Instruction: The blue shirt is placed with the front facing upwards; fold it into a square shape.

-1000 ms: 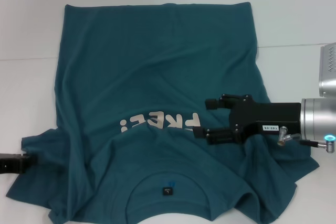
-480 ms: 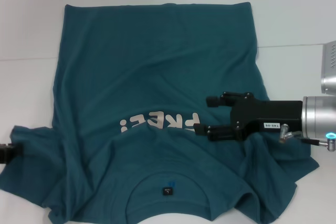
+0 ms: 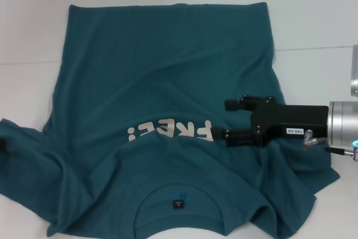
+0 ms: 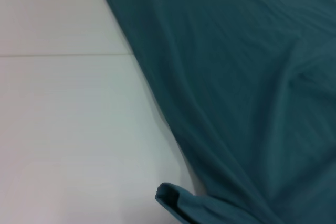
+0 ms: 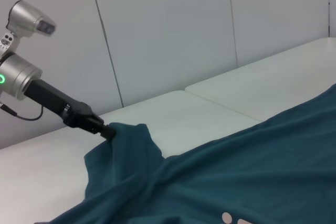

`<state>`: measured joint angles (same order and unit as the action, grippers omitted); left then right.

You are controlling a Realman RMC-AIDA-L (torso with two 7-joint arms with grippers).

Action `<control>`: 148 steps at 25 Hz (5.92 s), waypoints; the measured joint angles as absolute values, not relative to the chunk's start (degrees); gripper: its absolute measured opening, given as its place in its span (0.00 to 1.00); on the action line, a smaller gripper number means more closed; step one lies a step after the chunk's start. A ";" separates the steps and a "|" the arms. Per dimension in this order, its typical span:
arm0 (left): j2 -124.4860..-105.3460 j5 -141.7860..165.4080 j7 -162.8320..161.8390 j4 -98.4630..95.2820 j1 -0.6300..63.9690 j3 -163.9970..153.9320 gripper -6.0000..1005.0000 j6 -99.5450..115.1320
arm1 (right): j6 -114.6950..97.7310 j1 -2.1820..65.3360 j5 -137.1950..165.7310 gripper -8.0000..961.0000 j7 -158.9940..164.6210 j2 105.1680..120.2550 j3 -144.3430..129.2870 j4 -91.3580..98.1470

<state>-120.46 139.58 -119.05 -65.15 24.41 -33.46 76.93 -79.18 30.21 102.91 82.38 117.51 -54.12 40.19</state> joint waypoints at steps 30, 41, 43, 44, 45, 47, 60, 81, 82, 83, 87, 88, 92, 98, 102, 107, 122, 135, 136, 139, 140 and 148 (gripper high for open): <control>-118.30 147.01 -122.26 -72.45 28.38 -32.03 0.03 83.32 | -81.93 28.29 102.99 0.95 83.04 117.81 -53.34 40.16; -117.29 150.25 -121.46 -72.77 30.74 -32.42 0.03 84.00 | -82.01 28.28 102.92 0.95 83.59 117.88 -53.34 40.16; -116.98 151.01 -121.38 -72.78 31.25 -32.43 0.03 84.02 | -82.01 28.36 102.91 0.95 83.80 117.92 -53.35 40.16; -116.83 151.59 -121.36 -72.77 31.51 -32.43 0.03 84.03 | -82.01 28.40 102.91 0.95 83.85 117.94 -53.34 40.16; -116.76 152.23 -121.36 -72.71 31.77 -32.43 0.03 84.08 | -82.01 28.43 102.91 0.95 83.87 117.95 -53.35 40.16; -116.67 152.87 -121.45 -72.64 32.15 -32.46 0.03 84.40 | -82.01 28.45 102.91 0.95 83.87 117.99 -53.35 40.16; -119.52 152.79 -129.02 -75.36 33.57 -34.73 0.03 90.06 | -81.97 28.46 102.92 0.95 84.17 118.02 -53.18 40.16; -124.38 145.19 -142.24 -79.60 31.66 -48.08 0.03 90.70 | -81.53 28.17 103.07 0.95 84.20 117.54 -53.17 40.16; -124.39 144.78 -142.34 -78.57 31.67 -48.40 0.03 90.20 | -81.51 28.25 103.09 0.95 84.20 117.52 -53.17 40.16; -124.39 144.61 -142.36 -77.94 31.73 -48.57 0.03 89.85 | -81.46 28.36 103.15 0.95 84.20 117.52 -53.17 40.16; -124.42 143.82 -142.86 -74.54 32.00 -50.45 0.03 87.82 | -81.25 28.63 103.24 0.95 84.20 117.50 -53.17 40.13; -124.43 143.66 -142.99 -74.00 32.00 -51.34 0.04 87.33 | -81.20 28.67 103.25 0.95 84.20 117.48 -53.17 40.13; -124.45 143.28 -143.88 -72.72 32.20 -53.74 0.05 85.68 | -81.05 28.95 103.27 0.95 84.20 117.40 -53.22 40.15; -124.35 141.75 -144.21 -70.55 33.22 -54.46 0.08 84.34 | -80.72 29.00 103.30 0.95 84.20 117.32 -53.44 40.17; -124.42 140.25 -144.22 -69.18 33.21 -56.41 0.12 82.29 | -80.68 29.00 103.36 0.95 84.20 117.29 -53.37 40.17; -124.36 138.77 -143.93 -67.45 33.15 -58.33 0.22 78.74 | -80.66 28.97 103.37 0.95 84.18 117.24 -53.28 40.17; -123.70 143.29 -132.29 -73.39 24.82 -58.77 0.59 74.40 | -80.53 28.50 103.35 0.95 84.19 117.03 -52.64 40.17; -123.50 146.61 -132.29 -65.97 27.14 -57.47 0.59 72.00 | -80.50 29.16 103.36 0.95 84.64 117.05 -53.08 40.16; -123.46 146.61 -132.21 -65.22 27.49 -57.20 0.59 71.73 | -80.50 29.16 103.35 0.95 84.66 117.05 -53.08 40.16; -123.26 146.66 -131.98 -63.19 28.38 -56.95 0.59 70.56 | -80.51 29.22 103.36 0.95 84.76 117.12 -53.09 40.16; -123.19 146.70 -131.84 -62.66 28.64 -56.95 0.59 70.17 | -80.55 29.24 103.36 0.95 84.78 117.13 -53.09 40.16; -122.81 146.57 -131.44 -61.79 29.21 -56.95 0.57 69.09 | -80.70 29.27 103.36 0.95 85.52 117.14 -53.18 40.16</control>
